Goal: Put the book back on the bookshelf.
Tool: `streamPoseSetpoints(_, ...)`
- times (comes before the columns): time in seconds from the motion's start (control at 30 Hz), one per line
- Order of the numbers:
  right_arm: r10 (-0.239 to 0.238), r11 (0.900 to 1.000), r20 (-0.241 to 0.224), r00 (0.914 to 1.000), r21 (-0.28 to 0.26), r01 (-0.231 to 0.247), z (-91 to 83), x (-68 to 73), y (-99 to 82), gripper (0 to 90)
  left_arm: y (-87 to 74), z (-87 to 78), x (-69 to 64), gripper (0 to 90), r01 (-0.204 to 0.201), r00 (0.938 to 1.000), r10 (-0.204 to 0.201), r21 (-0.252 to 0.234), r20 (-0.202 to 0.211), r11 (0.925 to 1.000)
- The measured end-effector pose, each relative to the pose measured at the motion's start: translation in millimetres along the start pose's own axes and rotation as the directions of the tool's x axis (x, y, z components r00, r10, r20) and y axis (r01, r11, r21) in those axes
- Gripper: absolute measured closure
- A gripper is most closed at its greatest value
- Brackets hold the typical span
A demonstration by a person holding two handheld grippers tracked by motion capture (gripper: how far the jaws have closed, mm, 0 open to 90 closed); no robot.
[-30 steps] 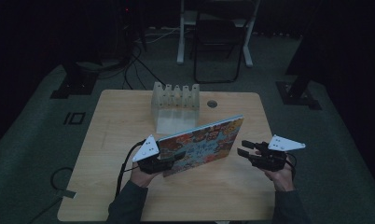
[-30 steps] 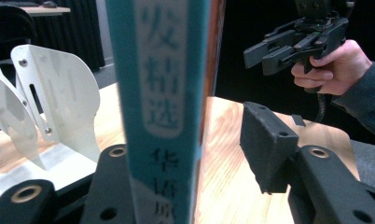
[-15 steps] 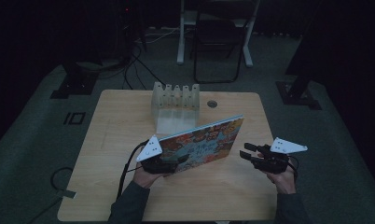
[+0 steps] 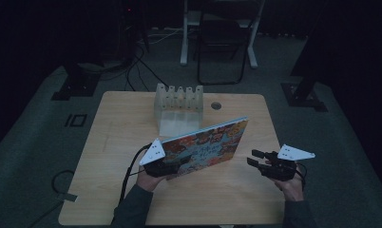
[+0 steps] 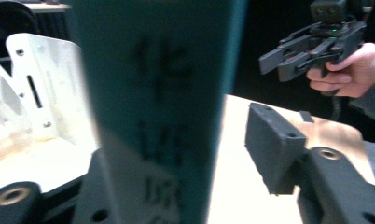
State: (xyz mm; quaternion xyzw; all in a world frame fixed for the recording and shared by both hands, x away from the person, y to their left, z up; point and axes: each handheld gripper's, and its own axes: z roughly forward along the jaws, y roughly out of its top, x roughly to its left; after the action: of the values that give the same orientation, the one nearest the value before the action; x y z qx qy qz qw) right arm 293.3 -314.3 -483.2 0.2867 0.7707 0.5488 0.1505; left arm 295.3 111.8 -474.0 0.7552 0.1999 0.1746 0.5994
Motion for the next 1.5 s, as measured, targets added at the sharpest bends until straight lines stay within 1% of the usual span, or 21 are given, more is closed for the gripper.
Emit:
streamPoseSetpoints(0.13,0.005,1.0000,0.001,1.0000,0.000,-0.005,-1.1,-0.1,-4.9,55.6,-1.5,0.4,-1.8,57.8,-0.004,1.0000,0.004,-0.008,-0.005,1.0000)
streamPoseSetpoints(0.2,0.006,1.0000,0.002,1.0000,0.001,-0.006,-1.5,-0.1,-7.0,55.7,-1.9,0.4,-3.3,61.6,-0.019,0.9998,0.019,-0.014,-0.011,0.9997)
streamPoseSetpoints(0.3,0.011,0.9999,0.002,0.9999,0.004,-0.011,-2.2,0.1,-9.8,55.7,-2.1,0.9,-5.1,65.2,-0.028,0.9994,0.027,-0.025,-0.021,0.9993)
streamPoseSetpoints(0.4,0.016,0.9998,0.005,0.9999,0.006,-0.016,-3.0,0.1,-13.2,55.7,-2.1,0.9,-5.4,66.8,-0.030,0.9995,0.029,-0.028,-0.013,0.9992)
streamPoseSetpoints(0.5,0.020,0.9997,0.010,0.9998,0.016,-0.020,-3.2,0.1,-17.5,55.6,-1.8,1.4,-7.0,72.0,-0.033,0.9994,0.033,-0.026,0.007,0.9991)
streamPoseSetpoints(0.53,0.021,0.9996,0.011,0.9997,0.016,-0.021,-3.3,0.0,-18.8,55.6,-1.7,1.9,-8.6,75.0,-0.041,0.9991,0.041,-0.026,0.005,0.9988)
streamPoseSetpoints(0.57,0.025,0.9995,0.012,0.9996,0.019,-0.026,-3.6,0.1,-20.0,55.7,-1.5,2.4,-10.1,75.8,-0.046,0.9989,0.046,-0.026,-0.003,0.9986)
streamPoseSetpoints(0.63,0.028,0.9994,0.013,0.9995,0.020,-0.029,-4.4,-0.1,-22.2,55.7,-1.5,3.4,-10.7,77.2,-0.039,0.9992,0.039,-0.026,-0.002,0.9989)
streamPoseSetpoints(0.83,0.038,0.9989,0.018,0.9991,0.026,-0.039,-7.3,-0.8,-27.8,55.6,-2.9,4.6,-10.4,76.9,-0.024,0.9997,0.024,-0.035,-0.002,0.9991)
streamPoseSetpoints(0.87,0.036,0.9989,0.020,0.9991,0.028,-0.037,-7.5,-1.1,-28.9,55.6,-3.9,5.5,-10.3,76.4,-0.023,0.9997,0.023,-0.039,-0.003,0.9990)
streamPoseSetpoints(0.9,0.041,0.9987,0.022,0.9989,0.031,-0.041,-7.9,-1.0,-30.2,55.7,-5.2,6.3,-10.0,74.3,-0.013,0.9999,0.013,-0.047,0.000,0.9988)
streamPoseSetpoints(0.93,0.040,0.9986,0.024,0.9989,0.032,-0.041,-8.2,-1.1,-31.5,55.6,-6.6,7.0,-9.3,72.1,-0.005,1.0000,0.005,-0.052,0.003,0.9987)
streamPoseSetpoints(1.13,0.050,0.9975,0.034,0.9982,0.049,-0.051,-10.3,0.0,-41.5,54.9,-13.9,10.0,-7.1,67.8,0.029,0.9993,-0.027,-0.072,0.027,0.9970)
streamPoseSetpoints(1.2,0.051,0.9969,0.037,0.9980,0.058,-0.053,-10.7,-0.1,-44.4,54.9,-15.8,10.7,-5.0,65.7,0.038,0.9984,-0.034,-0.076,0.046,0.9964)
streamPoseSetpoints(1.23,0.054,0.9965,0.039,0.9978,0.062,-0.057,-10.6,-0.2,-45.7,54.8,-16.9,11.3,-4.3,65.7,0.043,0.9977,-0.038,-0.081,0.057,0.9958)
streamPoseSetpoints(1.27,0.054,0.9965,0.039,0.9978,0.062,-0.057,-10.6,-0.2,-45.7,54.8,-16.9,11.3,-4.3,65.8,0.043,0.9977,-0.038,-0.081,0.057,0.9958)
streamPoseSetpoints(1.33,0.062,0.9955,0.040,0.9973,0.070,-0.065,-10.5,0.5,-49.6,54.8,-18.8,12.1,-4.3,66.7,0.043,0.9967,-0.038,-0.084,0.071,0.9955)
streamPoseSetpoints(1.43,0.066,0.9948,0.038,0.9971,0.075,-0.069,-9.9,1.0,-52.4,54.7,-20.0,12.5,-5.9,70.7,0.039,0.9971,-0.033,-0.085,0.068,0.9956)
streamPoseSetpoints(1.5,0.066,0.9945,0.039,0.9971,0.079,-0.069,-9.4,1.4,-53.7,54.7,-21.3,13.0,-6.8,74.1,0.036,0.9978,-0.031,-0.082,0.058,0.9960)
